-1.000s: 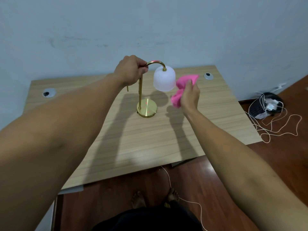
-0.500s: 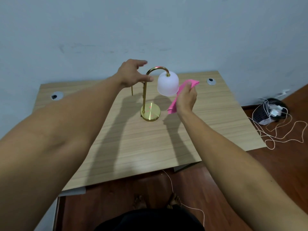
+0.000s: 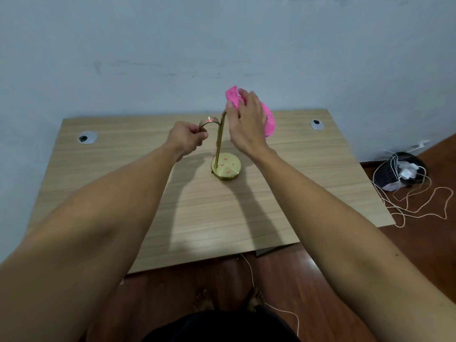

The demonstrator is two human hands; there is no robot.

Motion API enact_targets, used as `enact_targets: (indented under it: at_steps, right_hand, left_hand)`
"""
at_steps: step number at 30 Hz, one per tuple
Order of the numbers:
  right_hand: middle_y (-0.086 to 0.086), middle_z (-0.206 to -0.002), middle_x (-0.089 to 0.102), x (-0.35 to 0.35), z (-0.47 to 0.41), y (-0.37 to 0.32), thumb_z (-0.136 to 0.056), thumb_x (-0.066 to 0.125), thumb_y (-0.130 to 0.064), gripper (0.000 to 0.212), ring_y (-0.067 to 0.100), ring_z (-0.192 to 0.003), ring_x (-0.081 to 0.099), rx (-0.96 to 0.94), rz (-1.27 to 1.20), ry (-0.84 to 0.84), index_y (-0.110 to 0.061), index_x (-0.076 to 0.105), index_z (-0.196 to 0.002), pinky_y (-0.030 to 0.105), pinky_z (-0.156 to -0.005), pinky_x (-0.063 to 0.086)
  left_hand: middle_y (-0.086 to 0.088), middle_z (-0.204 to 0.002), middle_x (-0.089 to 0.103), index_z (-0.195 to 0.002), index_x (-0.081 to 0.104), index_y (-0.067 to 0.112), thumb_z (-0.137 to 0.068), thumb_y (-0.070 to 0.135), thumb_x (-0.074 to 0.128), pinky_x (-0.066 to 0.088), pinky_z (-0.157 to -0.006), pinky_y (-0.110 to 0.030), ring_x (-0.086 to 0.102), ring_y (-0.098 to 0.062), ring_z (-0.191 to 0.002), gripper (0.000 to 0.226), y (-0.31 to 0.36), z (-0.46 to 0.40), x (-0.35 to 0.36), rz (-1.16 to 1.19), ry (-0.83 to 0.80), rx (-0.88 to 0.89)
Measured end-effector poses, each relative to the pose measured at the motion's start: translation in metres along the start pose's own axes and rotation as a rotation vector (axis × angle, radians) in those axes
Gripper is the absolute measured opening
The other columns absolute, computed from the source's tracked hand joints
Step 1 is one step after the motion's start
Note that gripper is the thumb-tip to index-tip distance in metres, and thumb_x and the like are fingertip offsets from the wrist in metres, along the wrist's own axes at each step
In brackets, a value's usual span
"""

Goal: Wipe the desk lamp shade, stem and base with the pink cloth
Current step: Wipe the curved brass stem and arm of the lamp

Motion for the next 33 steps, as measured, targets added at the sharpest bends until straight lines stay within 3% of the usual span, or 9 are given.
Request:
enact_targets:
  at_steps: [4,8,13,15,17,20,25,30,33]
  right_hand:
    - [0.004,-0.16,0.046,0.012,0.008,-0.002,-0.109,0.04,-0.036,0.048,0.03,-0.157,0.025,-0.337,0.292,-0.062,-0.012,0.053,-0.149,0.052,-0.128,0.017]
    - [-0.01,-0.138,0.049,-0.004,-0.002,0.016,-0.109,0.036,-0.043,0.047,0.035,-0.13,0.055,-0.055,-0.085,0.063,-0.013,0.053,-0.141,0.063,-0.1,0.052]
    - [0.013,-0.162,0.043,0.014,0.014,-0.004,-0.109,0.044,-0.028,0.046,0.039,-0.156,0.026,-0.414,0.28,-0.01,-0.01,0.054,-0.15,0.053,-0.129,0.016]
    - [0.014,-0.164,0.04,0.015,0.023,0.002,-0.109,0.045,-0.024,0.046,0.038,-0.157,0.024,-0.488,0.236,-0.027,-0.009,0.05,-0.153,0.048,-0.131,0.015]
    - [0.014,-0.164,0.04,0.004,0.02,0.011,-0.11,0.044,-0.024,0.049,0.034,-0.156,0.027,-0.299,0.042,0.044,-0.006,0.043,-0.155,0.044,-0.13,0.02]
    - [0.013,-0.155,0.048,-0.006,0.012,0.012,-0.108,0.042,-0.032,0.051,0.032,-0.147,0.039,-0.096,-0.041,0.142,-0.005,0.046,-0.152,0.059,-0.115,0.042]
    - [0.019,-0.16,0.046,0.007,0.03,-0.007,-0.108,0.047,-0.023,0.045,0.04,-0.153,0.033,-0.645,0.351,0.066,-0.005,0.055,-0.149,0.05,-0.128,0.022]
    - [0.015,-0.159,0.045,-0.02,0.018,0.018,-0.109,0.043,-0.023,0.049,0.031,-0.15,0.037,-0.205,0.052,0.196,-0.002,0.044,-0.154,0.047,-0.125,0.029]
    - [0.02,-0.163,0.039,-0.002,0.022,0.004,-0.109,0.044,-0.022,0.051,0.044,-0.154,0.029,-0.436,0.212,0.08,-0.002,0.043,-0.155,0.05,-0.13,0.018]
  left_hand:
    - [-0.012,-0.076,0.062,-0.095,0.076,0.004,-0.091,0.016,0.074,0.046,-0.065,-0.033,0.058,-0.021,-0.072,0.013,-0.001,-0.002,-0.002,-0.007,-0.014,0.005]
    - [-0.011,-0.073,0.064,-0.088,0.077,0.009,-0.089,0.017,0.076,0.048,-0.067,-0.034,0.059,-0.022,-0.071,0.008,-0.001,-0.004,-0.004,-0.041,-0.025,0.025]
    - [-0.013,-0.076,0.067,-0.09,0.078,0.01,-0.088,0.019,0.077,0.05,-0.068,-0.034,0.061,-0.021,-0.071,0.01,0.0,-0.005,-0.005,-0.077,-0.015,0.041]
    - [-0.011,-0.075,0.068,-0.086,0.079,0.015,-0.088,0.021,0.077,0.05,-0.069,-0.034,0.061,-0.02,-0.07,0.007,-0.001,-0.007,-0.005,-0.089,-0.015,0.054]
    - [-0.009,-0.072,0.069,-0.08,0.078,0.02,-0.087,0.023,0.077,0.051,-0.07,-0.034,0.061,-0.019,-0.069,0.008,-0.002,-0.009,-0.006,-0.116,-0.012,0.065]
    - [-0.008,-0.071,0.07,-0.082,0.079,0.018,-0.087,0.024,0.077,0.052,-0.072,-0.034,0.062,-0.019,-0.069,0.008,-0.003,-0.01,-0.007,-0.139,-0.011,0.065]
    - [-0.008,-0.073,0.071,-0.087,0.08,0.016,-0.088,0.024,0.077,0.052,-0.073,-0.032,0.064,-0.018,-0.07,0.009,-0.004,-0.01,-0.009,-0.149,-0.018,0.079]
    - [-0.01,-0.078,0.072,-0.094,0.079,0.008,-0.091,0.022,0.073,0.05,-0.075,-0.027,0.065,-0.016,-0.072,0.015,0.002,-0.008,-0.007,-0.209,-0.002,0.097]
    - [-0.01,-0.078,0.072,-0.095,0.08,0.009,-0.091,0.022,0.073,0.048,-0.074,-0.025,0.067,-0.016,-0.072,0.015,0.003,-0.008,-0.008,-0.216,0.001,0.104]
Point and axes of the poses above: each hand's wrist, its own z-axis away from the middle knuckle, its own x-axis out of the palm, y = z × x, the point moved 8 cm from there along -z, towards the middle knuckle
